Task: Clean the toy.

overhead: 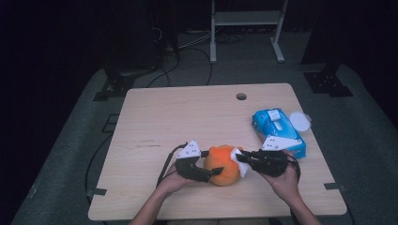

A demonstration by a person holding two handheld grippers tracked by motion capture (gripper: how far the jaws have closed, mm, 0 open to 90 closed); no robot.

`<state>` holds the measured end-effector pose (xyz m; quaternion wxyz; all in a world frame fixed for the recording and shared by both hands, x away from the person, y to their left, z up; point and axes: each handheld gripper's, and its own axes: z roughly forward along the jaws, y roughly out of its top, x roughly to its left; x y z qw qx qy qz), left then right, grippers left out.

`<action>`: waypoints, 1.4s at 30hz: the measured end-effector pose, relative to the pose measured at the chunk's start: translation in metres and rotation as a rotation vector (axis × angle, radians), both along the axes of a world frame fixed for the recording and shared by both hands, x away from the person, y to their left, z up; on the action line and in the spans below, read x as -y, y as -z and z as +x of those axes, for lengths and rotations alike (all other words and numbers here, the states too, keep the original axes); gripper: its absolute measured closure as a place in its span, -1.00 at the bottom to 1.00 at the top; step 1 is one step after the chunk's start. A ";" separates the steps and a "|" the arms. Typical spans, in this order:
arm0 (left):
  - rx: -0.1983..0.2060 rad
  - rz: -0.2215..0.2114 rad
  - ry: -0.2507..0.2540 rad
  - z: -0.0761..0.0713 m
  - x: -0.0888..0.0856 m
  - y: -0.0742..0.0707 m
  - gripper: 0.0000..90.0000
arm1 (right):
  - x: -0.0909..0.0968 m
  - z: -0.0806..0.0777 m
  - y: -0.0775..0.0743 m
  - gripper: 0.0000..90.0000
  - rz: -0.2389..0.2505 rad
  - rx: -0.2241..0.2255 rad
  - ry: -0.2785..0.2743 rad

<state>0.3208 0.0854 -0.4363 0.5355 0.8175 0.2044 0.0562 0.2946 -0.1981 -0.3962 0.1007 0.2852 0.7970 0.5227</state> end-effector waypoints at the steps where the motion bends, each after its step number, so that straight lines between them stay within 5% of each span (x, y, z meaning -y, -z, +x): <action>1: -0.003 -0.001 -0.004 0.001 -0.001 0.000 -0.41 | -0.004 -0.003 -0.001 0.79 -0.011 0.014 -0.015; 5: -0.019 -0.017 -0.007 0.003 -0.005 0.002 -0.41 | -0.008 -0.005 -0.003 0.79 -0.024 0.023 -0.025; 8: -0.015 -0.014 0.021 0.001 -0.004 0.002 -0.41 | 0.001 0.002 -0.002 0.79 -0.018 0.014 0.021; 14: -0.007 -0.006 0.034 -0.002 -0.003 0.001 -0.41 | 0.024 0.017 0.009 0.79 0.056 -0.063 0.106; 18: -0.006 -0.015 0.002 -0.001 -0.002 0.002 -0.41 | 0.018 0.012 0.006 0.79 0.060 -0.062 0.076; 24: -0.029 -0.027 -0.023 0.001 -0.005 0.003 -0.41 | -0.008 -0.005 -0.003 0.79 -0.016 0.001 -0.009; 28: -0.007 -0.011 0.009 -0.003 -0.002 0.001 -0.41 | 0.003 0.004 -0.002 0.79 -0.014 0.007 0.048; 32: 0.037 0.018 0.050 -0.010 0.004 -0.001 -0.41 | 0.024 0.016 0.002 0.79 0.038 -0.040 0.115; 39: 0.056 0.047 0.101 -0.017 0.009 -0.002 -0.44 | 0.018 0.013 0.001 0.79 0.035 -0.055 0.064; 42: 0.066 0.061 0.131 -0.022 0.015 -0.004 -0.44 | 0.004 0.004 -0.005 0.79 0.035 -0.038 0.002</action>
